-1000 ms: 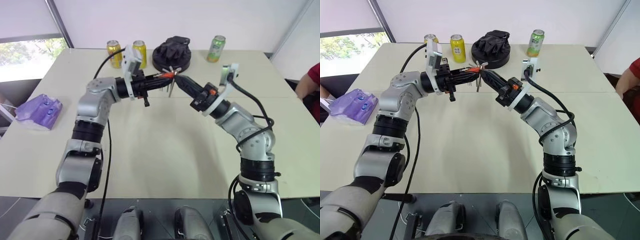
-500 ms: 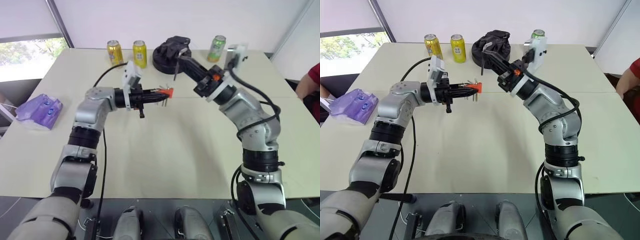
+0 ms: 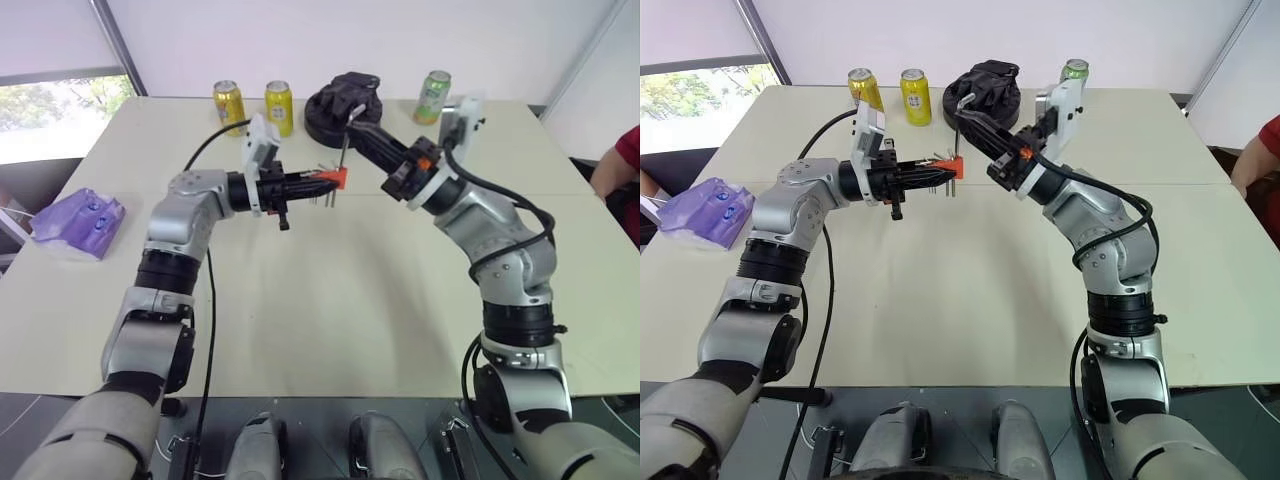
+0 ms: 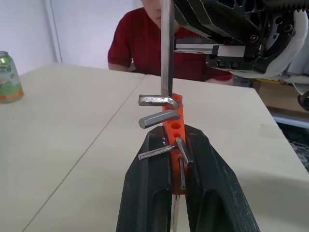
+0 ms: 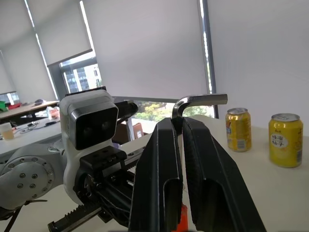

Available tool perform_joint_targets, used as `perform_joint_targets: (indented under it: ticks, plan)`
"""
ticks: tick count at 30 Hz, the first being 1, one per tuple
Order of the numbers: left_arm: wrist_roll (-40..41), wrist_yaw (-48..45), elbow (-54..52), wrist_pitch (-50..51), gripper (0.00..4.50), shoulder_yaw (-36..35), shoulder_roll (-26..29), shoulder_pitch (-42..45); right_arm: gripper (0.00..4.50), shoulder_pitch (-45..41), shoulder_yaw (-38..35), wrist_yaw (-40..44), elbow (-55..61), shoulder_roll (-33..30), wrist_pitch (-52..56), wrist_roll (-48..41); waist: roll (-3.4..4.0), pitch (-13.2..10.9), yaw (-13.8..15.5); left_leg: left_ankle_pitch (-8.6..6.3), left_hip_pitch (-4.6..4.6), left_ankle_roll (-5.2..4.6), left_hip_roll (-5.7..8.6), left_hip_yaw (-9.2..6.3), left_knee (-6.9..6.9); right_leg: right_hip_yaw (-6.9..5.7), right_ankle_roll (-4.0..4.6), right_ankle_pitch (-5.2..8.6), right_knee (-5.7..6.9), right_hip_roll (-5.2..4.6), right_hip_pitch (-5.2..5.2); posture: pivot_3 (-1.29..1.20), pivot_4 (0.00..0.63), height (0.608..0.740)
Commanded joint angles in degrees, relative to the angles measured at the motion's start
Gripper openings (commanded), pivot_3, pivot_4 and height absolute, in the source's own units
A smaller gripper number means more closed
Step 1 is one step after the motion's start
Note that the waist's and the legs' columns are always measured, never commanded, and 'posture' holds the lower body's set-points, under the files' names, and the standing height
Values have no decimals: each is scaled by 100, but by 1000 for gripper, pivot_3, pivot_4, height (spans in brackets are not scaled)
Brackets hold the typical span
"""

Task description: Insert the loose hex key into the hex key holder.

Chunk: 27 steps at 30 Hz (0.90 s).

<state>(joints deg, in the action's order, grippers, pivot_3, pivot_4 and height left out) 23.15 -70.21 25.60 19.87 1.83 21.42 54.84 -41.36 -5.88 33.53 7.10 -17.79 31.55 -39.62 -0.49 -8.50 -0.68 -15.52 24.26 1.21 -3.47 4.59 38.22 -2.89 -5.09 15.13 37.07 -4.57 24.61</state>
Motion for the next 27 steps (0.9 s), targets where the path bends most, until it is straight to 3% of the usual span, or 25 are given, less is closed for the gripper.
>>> perform_joint_targets:
  ticks: [1, 27]
  plan:
    - [61, -11, -175, -79, 0, -129, 68, 196, 38, -29, -122, -27, 135, -26, -34, -37, 0, 0, 0, 0, 0, 0, 0, 0, 0, 0, 0, 0, 0, 0, 0, 0, 150, 740]
    - [-170, -74, 54, -323, 0, -33, 206, 24, 38, -84, -293, -61, 68, -100, -7, -98, 0, 0, -2, 0, -1, 0, 0, 0, 0, 0, 0, 0, 0, 0, 0, 0, 150, 740]
